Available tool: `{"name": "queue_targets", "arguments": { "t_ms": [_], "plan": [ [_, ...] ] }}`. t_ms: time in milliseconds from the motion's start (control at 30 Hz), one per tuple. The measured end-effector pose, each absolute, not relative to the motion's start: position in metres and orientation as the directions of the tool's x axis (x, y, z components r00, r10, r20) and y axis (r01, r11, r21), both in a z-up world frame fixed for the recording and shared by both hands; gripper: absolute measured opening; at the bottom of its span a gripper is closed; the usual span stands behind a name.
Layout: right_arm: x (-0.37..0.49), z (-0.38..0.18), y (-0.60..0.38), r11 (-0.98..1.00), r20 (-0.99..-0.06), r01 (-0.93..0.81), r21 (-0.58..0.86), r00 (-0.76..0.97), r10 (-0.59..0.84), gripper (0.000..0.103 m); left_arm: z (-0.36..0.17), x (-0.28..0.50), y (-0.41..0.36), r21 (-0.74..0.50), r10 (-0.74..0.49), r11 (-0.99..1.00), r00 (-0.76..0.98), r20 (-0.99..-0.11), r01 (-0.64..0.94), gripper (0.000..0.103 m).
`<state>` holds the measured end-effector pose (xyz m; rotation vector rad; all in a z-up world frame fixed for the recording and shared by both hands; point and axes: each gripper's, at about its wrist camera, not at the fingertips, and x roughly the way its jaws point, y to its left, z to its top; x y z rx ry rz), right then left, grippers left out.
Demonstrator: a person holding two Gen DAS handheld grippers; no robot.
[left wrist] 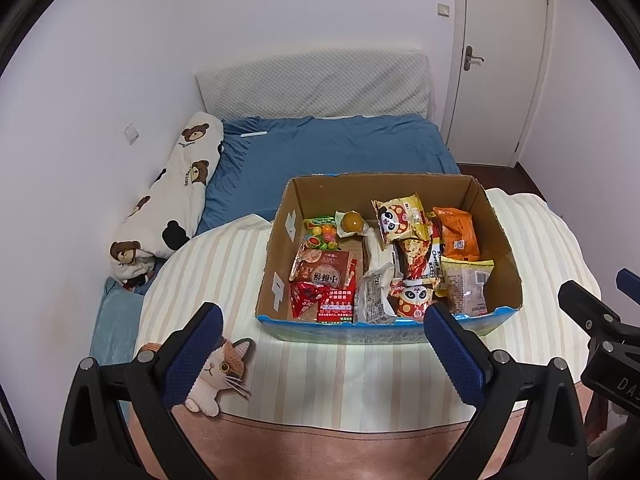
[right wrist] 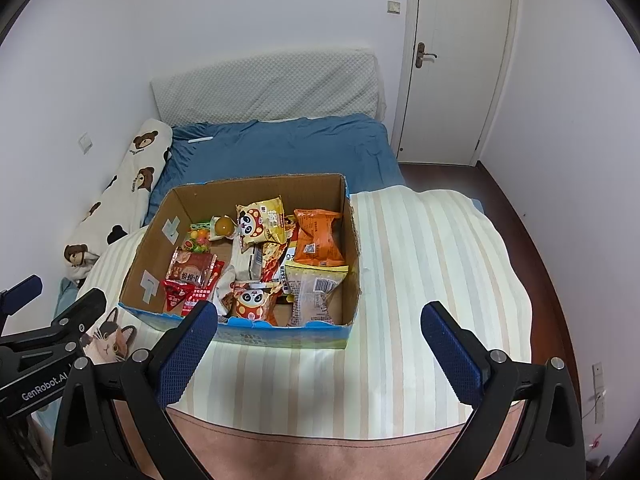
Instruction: Organize snacks
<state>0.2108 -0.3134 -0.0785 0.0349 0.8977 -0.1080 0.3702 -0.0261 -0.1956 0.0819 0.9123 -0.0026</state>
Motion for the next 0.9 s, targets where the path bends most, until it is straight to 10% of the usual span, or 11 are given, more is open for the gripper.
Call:
{"name": "queue_targets", "arguments": {
  "t_ms": [900],
  "plan": [
    [0.2089,-0.0748,-0.3165,0.994,-0.784,0.112,-0.006,0.616,-0.074,0.103,-0.1883,0.3703,-0.0263,0.059,0.027,0.998,0.625,-0.780,0.030,0.103]
  ]
}}
